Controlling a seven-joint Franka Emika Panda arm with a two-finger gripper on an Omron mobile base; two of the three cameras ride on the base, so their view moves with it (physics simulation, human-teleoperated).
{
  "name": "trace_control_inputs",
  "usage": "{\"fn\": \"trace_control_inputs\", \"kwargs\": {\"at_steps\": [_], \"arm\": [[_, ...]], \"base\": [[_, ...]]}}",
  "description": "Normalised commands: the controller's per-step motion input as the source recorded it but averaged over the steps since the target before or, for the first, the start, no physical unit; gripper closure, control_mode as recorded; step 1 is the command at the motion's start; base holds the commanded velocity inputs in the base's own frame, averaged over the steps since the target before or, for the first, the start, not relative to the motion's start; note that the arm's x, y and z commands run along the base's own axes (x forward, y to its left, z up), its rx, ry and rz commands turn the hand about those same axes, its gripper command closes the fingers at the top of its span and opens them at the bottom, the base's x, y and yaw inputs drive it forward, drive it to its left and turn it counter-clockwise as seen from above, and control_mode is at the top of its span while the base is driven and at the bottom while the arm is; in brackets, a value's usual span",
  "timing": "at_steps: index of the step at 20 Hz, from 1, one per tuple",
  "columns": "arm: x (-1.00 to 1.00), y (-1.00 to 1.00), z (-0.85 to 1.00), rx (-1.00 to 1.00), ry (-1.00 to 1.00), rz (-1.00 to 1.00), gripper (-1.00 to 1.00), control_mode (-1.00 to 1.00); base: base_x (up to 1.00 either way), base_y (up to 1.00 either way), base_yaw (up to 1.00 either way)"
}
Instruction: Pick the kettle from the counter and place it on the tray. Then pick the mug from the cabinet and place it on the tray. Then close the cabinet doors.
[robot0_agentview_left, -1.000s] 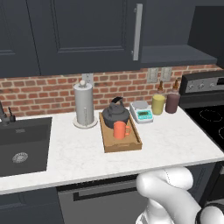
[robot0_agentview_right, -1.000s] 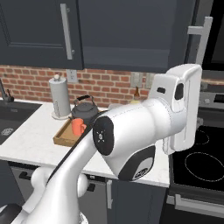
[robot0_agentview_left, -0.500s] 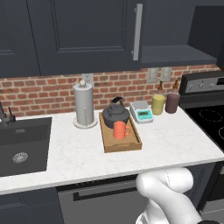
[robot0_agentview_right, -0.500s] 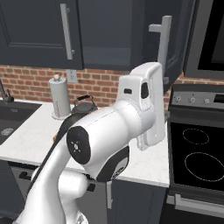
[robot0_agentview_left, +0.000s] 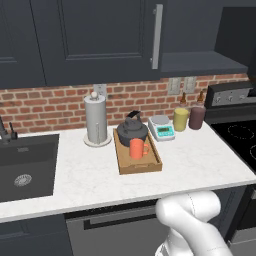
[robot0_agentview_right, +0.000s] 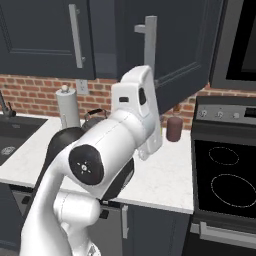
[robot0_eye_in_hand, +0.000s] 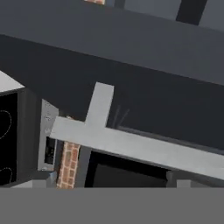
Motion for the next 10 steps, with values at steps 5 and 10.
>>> {"fn": "trace_control_inputs", "kwargs": {"at_steps": [5,10], "arm": [[0.47,0.56,0.00,0.00,0.00,0.23,-1.00,-1.00],[0.57,0.59,-0.04,0.00,0.05,0.22,-1.00,-1.00]], "base": [[0.00,0.00,0.00],[0.00,0.00,0.00]]}}
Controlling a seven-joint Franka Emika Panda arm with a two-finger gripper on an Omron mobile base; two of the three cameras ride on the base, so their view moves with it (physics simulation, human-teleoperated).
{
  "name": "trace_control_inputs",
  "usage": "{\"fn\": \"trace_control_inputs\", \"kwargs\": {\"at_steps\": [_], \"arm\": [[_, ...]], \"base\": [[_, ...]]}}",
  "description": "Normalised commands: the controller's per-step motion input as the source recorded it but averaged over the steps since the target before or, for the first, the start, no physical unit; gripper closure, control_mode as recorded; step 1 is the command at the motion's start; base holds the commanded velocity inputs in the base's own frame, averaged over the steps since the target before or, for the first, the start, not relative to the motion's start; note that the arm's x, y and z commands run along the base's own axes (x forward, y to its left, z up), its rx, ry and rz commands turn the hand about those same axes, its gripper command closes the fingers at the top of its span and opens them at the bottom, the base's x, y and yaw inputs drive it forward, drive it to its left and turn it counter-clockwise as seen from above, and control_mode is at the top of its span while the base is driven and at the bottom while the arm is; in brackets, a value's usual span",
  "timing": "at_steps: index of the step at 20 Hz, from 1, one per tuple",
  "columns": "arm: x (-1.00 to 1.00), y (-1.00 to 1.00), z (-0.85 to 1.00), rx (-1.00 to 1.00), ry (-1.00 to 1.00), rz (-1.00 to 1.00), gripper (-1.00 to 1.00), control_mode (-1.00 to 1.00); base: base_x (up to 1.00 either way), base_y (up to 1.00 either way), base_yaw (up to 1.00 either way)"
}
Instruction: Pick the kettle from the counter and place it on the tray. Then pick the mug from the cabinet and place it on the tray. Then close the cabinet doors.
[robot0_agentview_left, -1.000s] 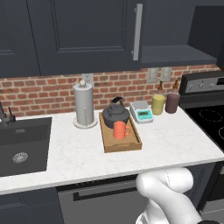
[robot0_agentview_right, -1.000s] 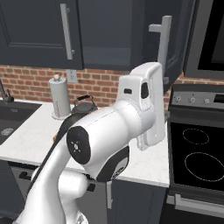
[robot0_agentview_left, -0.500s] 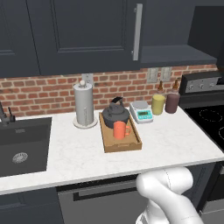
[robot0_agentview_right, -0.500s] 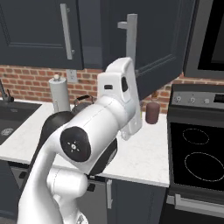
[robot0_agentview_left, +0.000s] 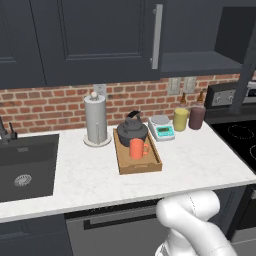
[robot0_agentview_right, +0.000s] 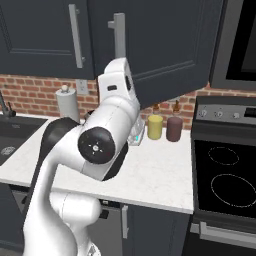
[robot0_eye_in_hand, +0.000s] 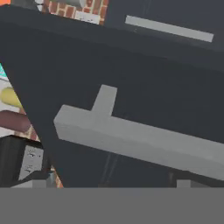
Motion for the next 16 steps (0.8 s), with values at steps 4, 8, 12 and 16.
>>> {"fn": "trace_control_inputs", "kwargs": {"at_steps": [4,8,12,16], "arm": [[0.67,0.58,-0.10,0.00,0.10,0.24,-1.00,-1.00],[0.83,0.47,-0.08,0.00,0.10,0.20,-1.00,-1.00],[0.94,0.29,-0.10,0.00,0.07,0.09,-1.00,-1.00],[0.96,0.22,-0.17,0.00,0.06,0.05,-1.00,-1.00]], "base": [[0.00,0.00,0.00],[0.00,0.00,0.00],[0.00,0.00,0.00],[0.00,0.00,0.00]]}}
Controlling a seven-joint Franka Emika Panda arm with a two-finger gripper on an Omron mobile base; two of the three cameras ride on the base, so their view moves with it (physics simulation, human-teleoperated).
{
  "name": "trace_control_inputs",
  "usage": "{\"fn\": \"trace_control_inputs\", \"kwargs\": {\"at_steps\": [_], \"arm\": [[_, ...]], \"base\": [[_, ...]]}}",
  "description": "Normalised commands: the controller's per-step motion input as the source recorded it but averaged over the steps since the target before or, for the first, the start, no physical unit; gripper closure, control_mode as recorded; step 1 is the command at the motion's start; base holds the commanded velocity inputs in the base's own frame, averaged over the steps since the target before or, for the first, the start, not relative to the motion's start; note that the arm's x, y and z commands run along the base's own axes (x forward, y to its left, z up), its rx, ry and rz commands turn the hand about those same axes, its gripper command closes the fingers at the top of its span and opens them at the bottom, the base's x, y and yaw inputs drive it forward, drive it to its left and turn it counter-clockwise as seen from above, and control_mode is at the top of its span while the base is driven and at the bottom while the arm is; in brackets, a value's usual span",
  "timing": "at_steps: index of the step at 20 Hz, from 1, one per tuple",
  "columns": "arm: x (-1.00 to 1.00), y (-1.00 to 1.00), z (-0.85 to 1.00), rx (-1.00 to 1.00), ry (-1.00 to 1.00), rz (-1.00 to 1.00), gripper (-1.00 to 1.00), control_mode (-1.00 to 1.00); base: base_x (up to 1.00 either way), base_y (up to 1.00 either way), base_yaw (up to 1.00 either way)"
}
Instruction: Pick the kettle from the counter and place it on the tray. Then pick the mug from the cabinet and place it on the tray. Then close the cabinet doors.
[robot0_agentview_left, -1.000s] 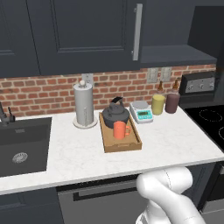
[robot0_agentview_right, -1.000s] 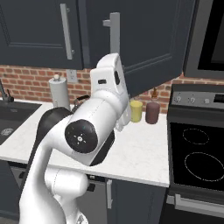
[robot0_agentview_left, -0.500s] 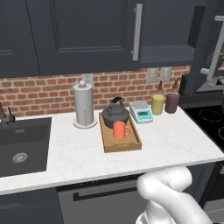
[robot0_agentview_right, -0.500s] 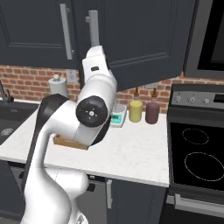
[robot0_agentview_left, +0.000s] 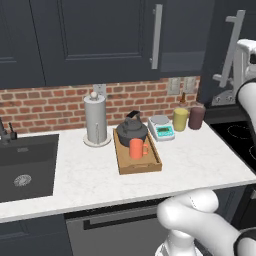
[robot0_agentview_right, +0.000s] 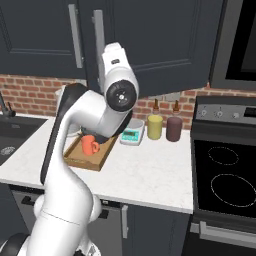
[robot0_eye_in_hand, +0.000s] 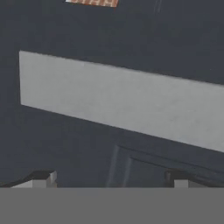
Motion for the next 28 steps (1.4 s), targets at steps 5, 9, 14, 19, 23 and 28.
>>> {"fn": "trace_control_inputs", "kwargs": {"at_steps": [5,9,14,19,23,28], "arm": [[0.90,0.25,-0.24,0.00,0.00,0.04,-1.00,-1.00],[0.90,0.32,-0.27,-0.01,0.02,0.00,-1.00,-1.00],[0.99,0.26,-0.21,0.00,0.08,0.00,-1.00,-1.00],[0.80,0.09,-0.11,-0.01,0.19,0.00,-1.00,-1.00],[0.59,0.00,-0.08,-0.01,0.29,-0.02,-1.00,-1.00],[0.51,0.00,-0.17,-0.06,0.24,-0.05,-1.00,-1.00]], "base": [[0.00,0.00,0.00],[0.00,0.00,0.00],[0.00,0.00,0.00],[0.00,0.00,0.00],[0.00,0.00,0.00],[0.00,0.00,0.00]]}}
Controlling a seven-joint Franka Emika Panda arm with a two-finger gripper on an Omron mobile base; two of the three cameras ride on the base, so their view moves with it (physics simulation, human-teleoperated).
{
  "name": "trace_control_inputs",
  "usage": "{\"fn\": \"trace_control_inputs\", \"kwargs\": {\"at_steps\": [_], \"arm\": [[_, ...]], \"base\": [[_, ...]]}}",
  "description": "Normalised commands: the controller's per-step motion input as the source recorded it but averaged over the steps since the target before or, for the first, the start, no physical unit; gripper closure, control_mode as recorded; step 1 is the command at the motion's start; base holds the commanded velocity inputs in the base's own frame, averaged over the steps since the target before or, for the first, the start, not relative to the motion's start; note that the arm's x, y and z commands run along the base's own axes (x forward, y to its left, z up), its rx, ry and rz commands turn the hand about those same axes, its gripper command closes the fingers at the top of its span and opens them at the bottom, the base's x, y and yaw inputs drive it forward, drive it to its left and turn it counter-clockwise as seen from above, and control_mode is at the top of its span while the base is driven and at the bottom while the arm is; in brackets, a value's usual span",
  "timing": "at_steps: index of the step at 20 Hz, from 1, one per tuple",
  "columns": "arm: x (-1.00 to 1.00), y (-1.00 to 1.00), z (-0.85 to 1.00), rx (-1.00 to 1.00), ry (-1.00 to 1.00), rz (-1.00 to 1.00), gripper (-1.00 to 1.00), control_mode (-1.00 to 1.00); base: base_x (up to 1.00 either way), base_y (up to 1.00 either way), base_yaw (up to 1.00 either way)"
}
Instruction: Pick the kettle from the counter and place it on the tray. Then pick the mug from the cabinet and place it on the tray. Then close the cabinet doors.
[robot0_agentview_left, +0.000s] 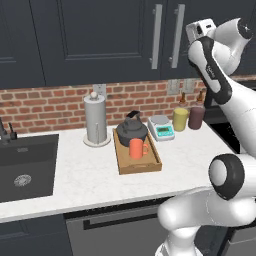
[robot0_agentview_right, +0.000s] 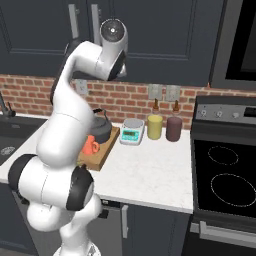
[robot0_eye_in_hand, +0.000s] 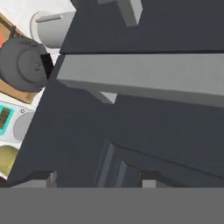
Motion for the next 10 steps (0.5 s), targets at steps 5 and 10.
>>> {"fn": "trace_control_inputs", "kwargs": {"at_steps": [5,10], "arm": [[0.40,0.00,-0.25,-0.08,0.15,-0.05,-1.00,-1.00],[0.15,0.00,-0.25,-0.07,0.04,-0.01,-1.00,-1.00]], "base": [[0.00,0.00,0.00],[0.00,0.00,0.00]]}}
